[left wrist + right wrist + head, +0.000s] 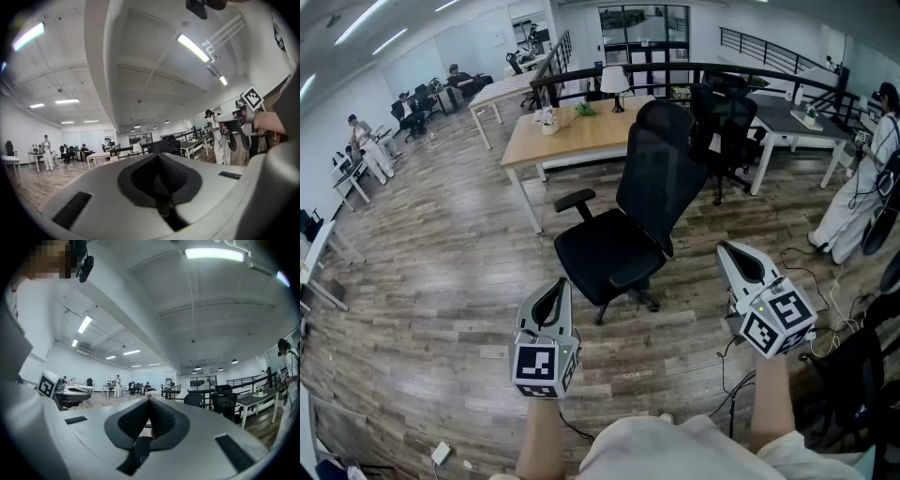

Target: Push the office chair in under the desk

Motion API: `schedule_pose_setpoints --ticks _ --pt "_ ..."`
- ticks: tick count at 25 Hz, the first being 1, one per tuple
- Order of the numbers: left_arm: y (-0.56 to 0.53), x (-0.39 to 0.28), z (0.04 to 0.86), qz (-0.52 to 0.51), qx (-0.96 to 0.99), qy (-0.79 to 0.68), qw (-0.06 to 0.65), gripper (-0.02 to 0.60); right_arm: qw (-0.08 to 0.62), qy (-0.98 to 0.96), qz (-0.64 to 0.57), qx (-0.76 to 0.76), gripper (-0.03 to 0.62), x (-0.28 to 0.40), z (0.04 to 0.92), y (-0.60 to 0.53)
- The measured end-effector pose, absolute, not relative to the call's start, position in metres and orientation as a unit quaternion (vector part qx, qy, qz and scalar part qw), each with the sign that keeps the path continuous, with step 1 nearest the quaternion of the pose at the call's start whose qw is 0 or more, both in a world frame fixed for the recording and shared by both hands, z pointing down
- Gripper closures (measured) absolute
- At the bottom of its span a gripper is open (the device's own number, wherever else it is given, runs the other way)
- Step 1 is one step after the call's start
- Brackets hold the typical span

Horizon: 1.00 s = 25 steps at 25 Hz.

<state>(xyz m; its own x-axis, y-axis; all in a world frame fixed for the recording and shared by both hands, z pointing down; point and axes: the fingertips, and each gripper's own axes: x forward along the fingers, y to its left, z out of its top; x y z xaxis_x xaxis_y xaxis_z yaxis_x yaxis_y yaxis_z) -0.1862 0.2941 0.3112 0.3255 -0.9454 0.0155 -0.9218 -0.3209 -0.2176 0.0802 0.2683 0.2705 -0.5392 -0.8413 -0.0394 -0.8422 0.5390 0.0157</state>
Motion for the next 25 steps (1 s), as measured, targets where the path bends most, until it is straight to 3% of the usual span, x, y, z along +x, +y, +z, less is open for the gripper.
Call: schedule_pose_setpoints --ticks 7,25 --pt "0.291 -0.163 0.315 -0.071 -0.810 0.577 0.083 0.561 0.049 0.875 -0.018 -0.481 0.585 0.107 0.272 0.266" --pt "0.298 -0.097 0.341 -0.083 -0.802 0.588 0.061 0.561 0.010 0.882 -0.018 -0.471 0.592 0.172 0.302 0.270"
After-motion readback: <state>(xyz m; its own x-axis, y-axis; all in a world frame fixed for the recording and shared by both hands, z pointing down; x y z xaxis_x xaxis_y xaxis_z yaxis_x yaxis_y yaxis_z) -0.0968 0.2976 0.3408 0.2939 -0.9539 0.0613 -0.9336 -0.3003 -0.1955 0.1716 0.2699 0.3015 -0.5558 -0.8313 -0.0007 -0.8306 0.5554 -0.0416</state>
